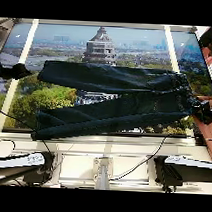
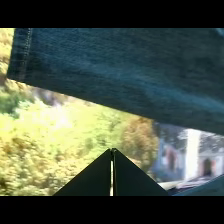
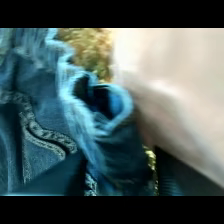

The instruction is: Fold the clothes and pants, and hang the long-sleeved shirts on hangers.

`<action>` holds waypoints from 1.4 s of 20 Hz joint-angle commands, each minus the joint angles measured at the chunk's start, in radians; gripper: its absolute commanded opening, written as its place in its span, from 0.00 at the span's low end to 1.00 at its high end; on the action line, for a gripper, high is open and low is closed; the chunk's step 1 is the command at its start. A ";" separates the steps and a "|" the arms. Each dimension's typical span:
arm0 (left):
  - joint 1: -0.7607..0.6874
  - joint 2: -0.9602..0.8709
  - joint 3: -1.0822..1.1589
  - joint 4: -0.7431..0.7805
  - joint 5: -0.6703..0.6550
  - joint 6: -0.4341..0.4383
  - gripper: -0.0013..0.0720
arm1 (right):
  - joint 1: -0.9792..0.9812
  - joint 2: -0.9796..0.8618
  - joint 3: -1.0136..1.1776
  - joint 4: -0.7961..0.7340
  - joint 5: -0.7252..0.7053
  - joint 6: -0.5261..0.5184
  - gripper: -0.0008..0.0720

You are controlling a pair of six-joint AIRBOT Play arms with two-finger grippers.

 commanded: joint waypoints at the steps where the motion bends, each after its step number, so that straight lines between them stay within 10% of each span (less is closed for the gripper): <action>1: 0.011 0.004 0.000 -0.051 -0.002 -0.047 0.06 | 0.050 -0.008 0.000 0.013 -0.037 -0.028 0.38; 3: 0.027 0.027 -0.002 -0.033 -0.002 -0.085 0.06 | 0.068 -0.005 -0.001 0.024 -0.033 -0.028 0.09; 11: 0.152 0.412 -0.252 0.317 0.073 -0.254 0.06 | 0.072 0.082 -0.001 0.024 -0.048 -0.028 0.09; 20: 0.351 0.715 -0.786 0.252 -0.074 -0.254 0.07 | 0.072 0.082 0.000 0.026 0.023 -0.016 0.09; 23: 0.350 0.734 -0.905 0.229 -0.137 -0.273 0.79 | 0.072 0.082 -0.001 0.027 0.042 -0.016 0.09; 28: 0.348 0.732 -0.956 0.207 -0.196 -0.358 0.80 | 0.072 0.082 0.000 0.027 0.047 0.000 0.09</action>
